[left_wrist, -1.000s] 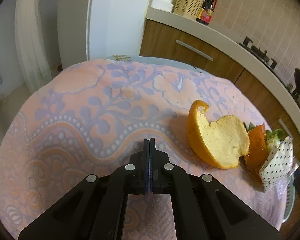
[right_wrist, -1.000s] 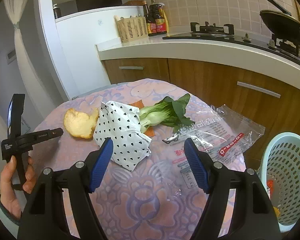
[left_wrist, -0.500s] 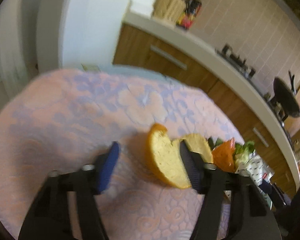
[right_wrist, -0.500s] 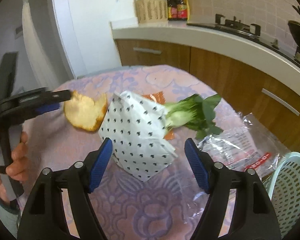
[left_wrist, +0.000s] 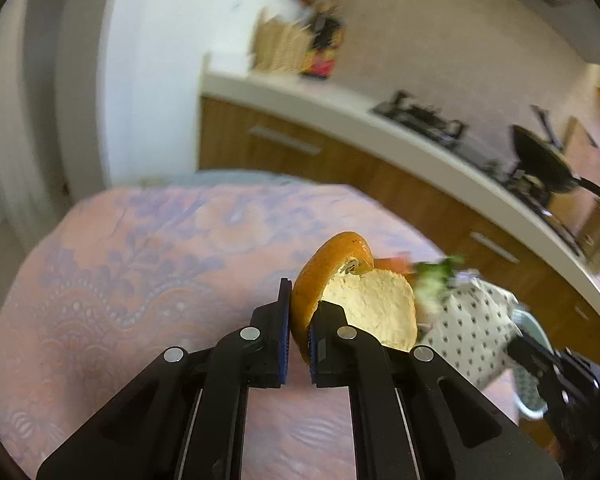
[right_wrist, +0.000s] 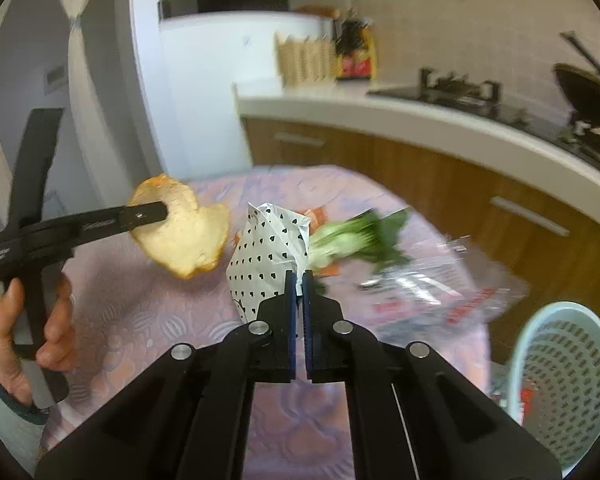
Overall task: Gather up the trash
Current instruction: 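Drop the peel and paper into the blue basket from both tools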
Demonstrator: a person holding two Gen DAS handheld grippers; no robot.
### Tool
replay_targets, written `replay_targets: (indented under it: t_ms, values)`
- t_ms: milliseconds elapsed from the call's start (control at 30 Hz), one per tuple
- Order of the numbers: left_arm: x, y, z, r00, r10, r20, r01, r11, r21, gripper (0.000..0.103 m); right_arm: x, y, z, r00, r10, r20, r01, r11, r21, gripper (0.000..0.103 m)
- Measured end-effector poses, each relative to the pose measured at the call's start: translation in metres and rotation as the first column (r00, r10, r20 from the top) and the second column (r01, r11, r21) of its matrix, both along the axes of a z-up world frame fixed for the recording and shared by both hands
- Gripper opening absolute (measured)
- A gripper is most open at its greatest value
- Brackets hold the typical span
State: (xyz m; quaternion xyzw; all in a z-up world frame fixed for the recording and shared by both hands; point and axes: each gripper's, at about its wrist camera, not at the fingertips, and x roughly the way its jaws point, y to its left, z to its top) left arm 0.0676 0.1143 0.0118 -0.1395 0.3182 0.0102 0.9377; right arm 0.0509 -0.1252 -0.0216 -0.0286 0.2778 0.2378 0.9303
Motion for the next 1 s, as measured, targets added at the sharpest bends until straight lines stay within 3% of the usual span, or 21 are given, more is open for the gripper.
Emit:
replay_targets:
  t_ms: [100, 233, 367, 600, 733, 833, 900, 967, 1000]
  values:
    - [-0.01, -0.043, 0.024, 0.995, -0.09, 0.051, 0.088, 0.995, 0.043, 0.005, -0.013, -0.046, 0.017, 0.995, -0.087, 0.043, 0.086, 0.995, 0.042, 0.002]
    - [-0.009, -0.105, 0.043, 0.975, -0.204, 0.085, 0.197, 0.977, 0.087, 0.005, -0.024, -0.12, 0.028, 0.966, -0.244, 0.082, 0.239, 0.969, 0.062, 0.002]
    - [-0.002, -0.175, 0.043, 0.943, -0.319, 0.094, 0.306, 0.943, 0.127, 0.005, -0.024, -0.199, 0.022, 0.908, -0.413, 0.069, 0.409, 0.911, 0.057, 0.002]
    - [0.029, -0.31, 0.015, 0.863, -0.505, 0.013, 0.494, 0.85, 0.183, 0.005, -0.013, -0.3, -0.022, 0.801, -0.597, -0.055, 0.599, 0.8, 0.038, 0.002]
    - [0.05, -0.367, -0.011, 0.831, -0.553, -0.056, 0.552, 0.808, 0.206, 0.005, -0.001, -0.329, -0.052, 0.762, -0.631, -0.147, 0.638, 0.77, 0.003, 0.002]
    - [0.066, -0.397, -0.033, 0.817, -0.567, -0.105, 0.575, 0.789, 0.217, 0.007, 0.011, -0.338, -0.072, 0.756, -0.619, -0.211, 0.633, 0.774, -0.005, 0.003]
    - [0.074, -0.408, -0.046, 0.805, -0.578, -0.134, 0.593, 0.774, 0.221, 0.011, 0.019, -0.342, -0.084, 0.751, -0.613, -0.246, 0.63, 0.776, -0.01, 0.01]
    - [0.082, -0.417, -0.059, 0.803, -0.569, -0.176, 0.596, 0.766, 0.242, 0.04, 0.022, -0.346, -0.094, 0.749, -0.602, -0.277, 0.626, 0.78, -0.004, 0.022]
    - [0.082, -0.418, -0.063, 0.807, -0.562, -0.182, 0.591, 0.767, 0.252, 0.041, 0.022, -0.347, -0.095, 0.749, -0.602, -0.277, 0.627, 0.779, 0.001, 0.028]
